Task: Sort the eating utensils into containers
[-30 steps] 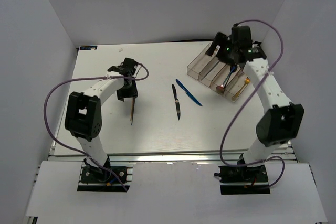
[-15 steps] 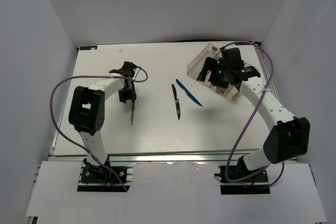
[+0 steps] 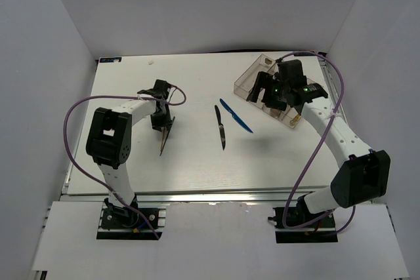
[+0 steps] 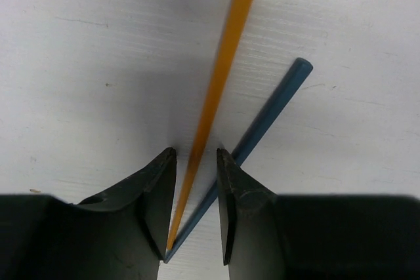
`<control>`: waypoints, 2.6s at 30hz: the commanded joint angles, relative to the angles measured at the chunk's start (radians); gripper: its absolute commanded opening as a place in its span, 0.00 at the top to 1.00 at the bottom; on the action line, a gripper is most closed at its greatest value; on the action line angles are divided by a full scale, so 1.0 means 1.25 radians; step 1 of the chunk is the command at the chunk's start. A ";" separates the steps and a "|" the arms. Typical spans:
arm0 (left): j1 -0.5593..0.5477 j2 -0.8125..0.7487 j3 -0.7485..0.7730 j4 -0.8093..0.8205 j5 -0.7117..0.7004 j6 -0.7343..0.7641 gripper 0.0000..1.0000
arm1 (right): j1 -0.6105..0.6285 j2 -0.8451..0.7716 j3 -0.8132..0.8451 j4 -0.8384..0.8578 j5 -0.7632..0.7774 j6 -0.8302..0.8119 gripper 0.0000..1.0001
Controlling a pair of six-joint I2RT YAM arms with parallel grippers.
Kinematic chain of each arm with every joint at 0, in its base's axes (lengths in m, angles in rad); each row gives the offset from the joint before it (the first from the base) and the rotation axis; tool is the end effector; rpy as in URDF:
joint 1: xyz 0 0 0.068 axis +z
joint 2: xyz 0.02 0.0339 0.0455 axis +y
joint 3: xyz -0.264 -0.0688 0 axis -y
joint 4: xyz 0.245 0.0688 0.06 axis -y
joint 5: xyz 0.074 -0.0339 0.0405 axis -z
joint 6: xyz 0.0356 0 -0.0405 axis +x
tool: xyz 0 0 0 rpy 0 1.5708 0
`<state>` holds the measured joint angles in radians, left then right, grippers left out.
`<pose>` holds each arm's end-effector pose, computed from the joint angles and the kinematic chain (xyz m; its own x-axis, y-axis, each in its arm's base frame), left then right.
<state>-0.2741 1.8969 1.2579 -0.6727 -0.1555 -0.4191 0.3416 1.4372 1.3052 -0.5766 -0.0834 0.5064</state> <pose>0.3529 -0.0935 0.1601 -0.9433 -0.1524 -0.2950 -0.1693 0.9850 0.0325 0.2993 0.1096 0.3311 -0.7270 0.2545 -0.6377 -0.0466 0.9083 0.4157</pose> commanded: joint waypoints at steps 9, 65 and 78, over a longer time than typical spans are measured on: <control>0.002 0.019 -0.074 0.019 0.004 0.003 0.76 | 0.005 -0.017 0.057 0.005 -0.034 0.000 0.11; -0.159 -0.346 -0.057 0.132 0.164 -0.223 0.02 | 0.079 0.324 0.232 0.169 -0.076 0.163 1.00; -0.155 -0.228 0.044 -0.133 -0.059 -0.194 0.02 | -0.170 0.663 0.682 -0.030 0.241 0.091 1.00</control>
<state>-0.4675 1.6512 1.2858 -0.7765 -0.1783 -0.6865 0.1444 2.2200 2.0666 -0.5743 0.1387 0.6422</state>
